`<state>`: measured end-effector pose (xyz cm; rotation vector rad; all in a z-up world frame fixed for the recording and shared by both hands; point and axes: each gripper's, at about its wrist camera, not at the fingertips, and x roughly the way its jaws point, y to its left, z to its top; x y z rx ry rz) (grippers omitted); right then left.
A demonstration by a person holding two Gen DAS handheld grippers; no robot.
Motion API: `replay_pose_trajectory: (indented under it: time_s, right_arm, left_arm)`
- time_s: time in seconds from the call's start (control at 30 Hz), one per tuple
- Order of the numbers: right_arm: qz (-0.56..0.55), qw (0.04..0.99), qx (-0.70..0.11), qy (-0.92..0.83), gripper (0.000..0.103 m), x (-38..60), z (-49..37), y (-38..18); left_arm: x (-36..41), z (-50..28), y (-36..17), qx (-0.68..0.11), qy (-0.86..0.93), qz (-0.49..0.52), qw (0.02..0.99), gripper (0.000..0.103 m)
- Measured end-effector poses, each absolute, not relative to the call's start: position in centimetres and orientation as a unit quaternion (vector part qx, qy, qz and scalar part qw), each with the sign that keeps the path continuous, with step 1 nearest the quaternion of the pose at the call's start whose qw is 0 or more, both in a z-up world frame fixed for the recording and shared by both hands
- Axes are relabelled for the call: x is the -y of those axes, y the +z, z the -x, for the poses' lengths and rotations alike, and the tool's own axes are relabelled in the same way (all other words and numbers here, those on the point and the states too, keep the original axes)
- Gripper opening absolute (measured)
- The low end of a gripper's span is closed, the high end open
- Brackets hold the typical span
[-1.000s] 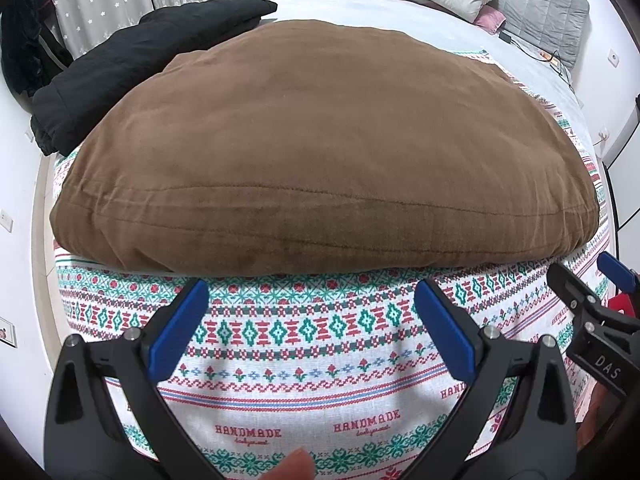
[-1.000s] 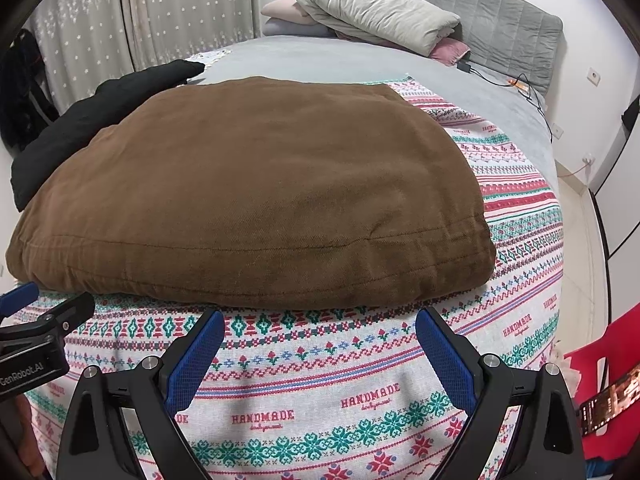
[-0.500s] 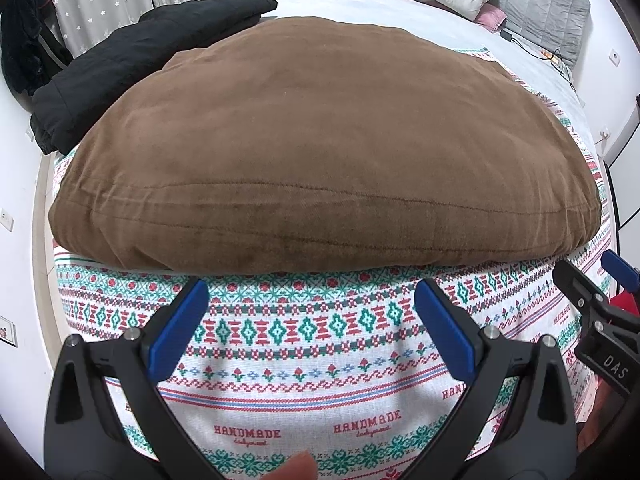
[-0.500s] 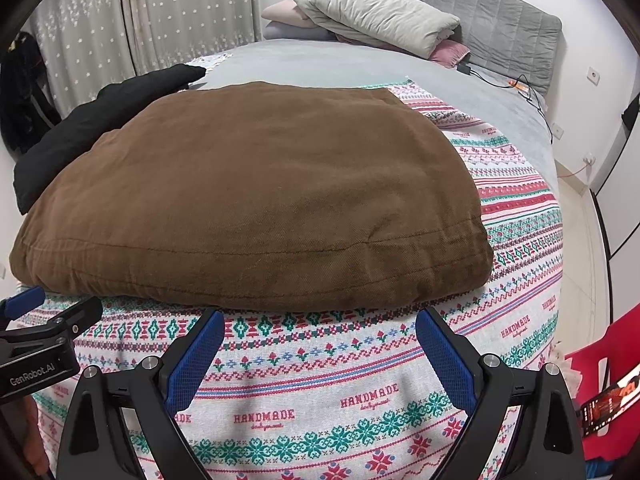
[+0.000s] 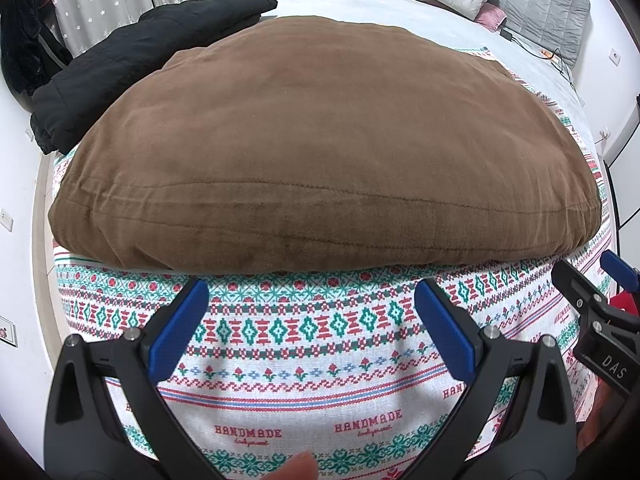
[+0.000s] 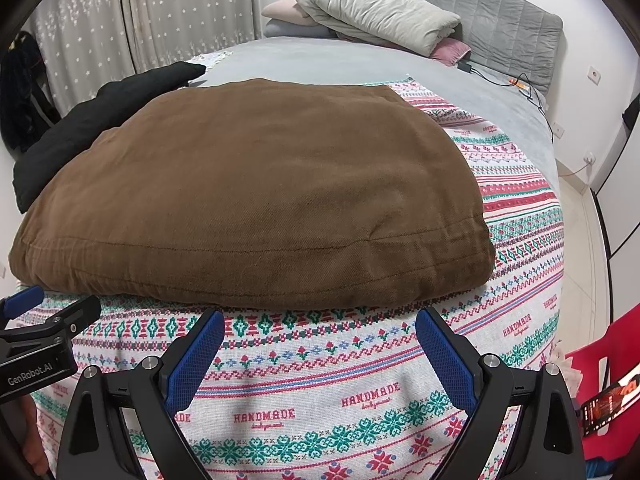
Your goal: Fold large clothes
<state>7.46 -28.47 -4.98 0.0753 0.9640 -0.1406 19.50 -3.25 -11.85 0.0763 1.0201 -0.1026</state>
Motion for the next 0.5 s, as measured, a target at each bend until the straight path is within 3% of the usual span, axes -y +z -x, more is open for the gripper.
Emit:
replay_pose_trajectory:
  time_s: [0.5]
  right_arm:
    - [-0.036,0.882,-0.464,-0.066,0.097,28.36,-7.44,-5.13]
  left_arm:
    - [3.37,-19.17,-12.28,-0.494,-0.056,-0.038,0.867,0.102]
